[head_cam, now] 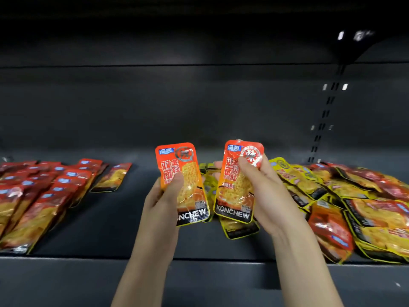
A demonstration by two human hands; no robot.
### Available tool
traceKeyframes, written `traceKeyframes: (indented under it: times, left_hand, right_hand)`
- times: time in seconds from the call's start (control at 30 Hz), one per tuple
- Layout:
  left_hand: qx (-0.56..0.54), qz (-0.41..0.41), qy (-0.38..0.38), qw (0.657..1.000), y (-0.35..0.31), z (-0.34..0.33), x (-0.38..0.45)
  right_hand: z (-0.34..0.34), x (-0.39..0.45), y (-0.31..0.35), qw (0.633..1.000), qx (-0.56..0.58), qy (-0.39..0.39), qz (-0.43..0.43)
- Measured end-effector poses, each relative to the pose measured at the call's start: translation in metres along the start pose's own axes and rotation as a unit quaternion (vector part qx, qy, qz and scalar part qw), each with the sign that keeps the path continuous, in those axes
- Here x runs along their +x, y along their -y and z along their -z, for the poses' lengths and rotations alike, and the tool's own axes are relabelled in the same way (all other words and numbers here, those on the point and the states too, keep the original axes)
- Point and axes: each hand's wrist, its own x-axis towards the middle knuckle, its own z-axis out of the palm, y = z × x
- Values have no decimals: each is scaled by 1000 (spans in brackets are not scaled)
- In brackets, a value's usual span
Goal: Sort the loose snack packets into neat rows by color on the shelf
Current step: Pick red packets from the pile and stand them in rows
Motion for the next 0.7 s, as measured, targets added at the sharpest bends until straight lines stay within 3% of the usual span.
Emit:
traceKeyframes:
  times: [0.4, 0.7]
  left_hand:
    - [-29, 1, -59, 998, -58, 147, 37]
    - [16, 4, -64, 998, -93, 237, 79]
  right_hand:
    - [-136, 34, -62, 993, 62, 25, -92]
    - [-205, 68, -103, 991, -99, -13, -92]
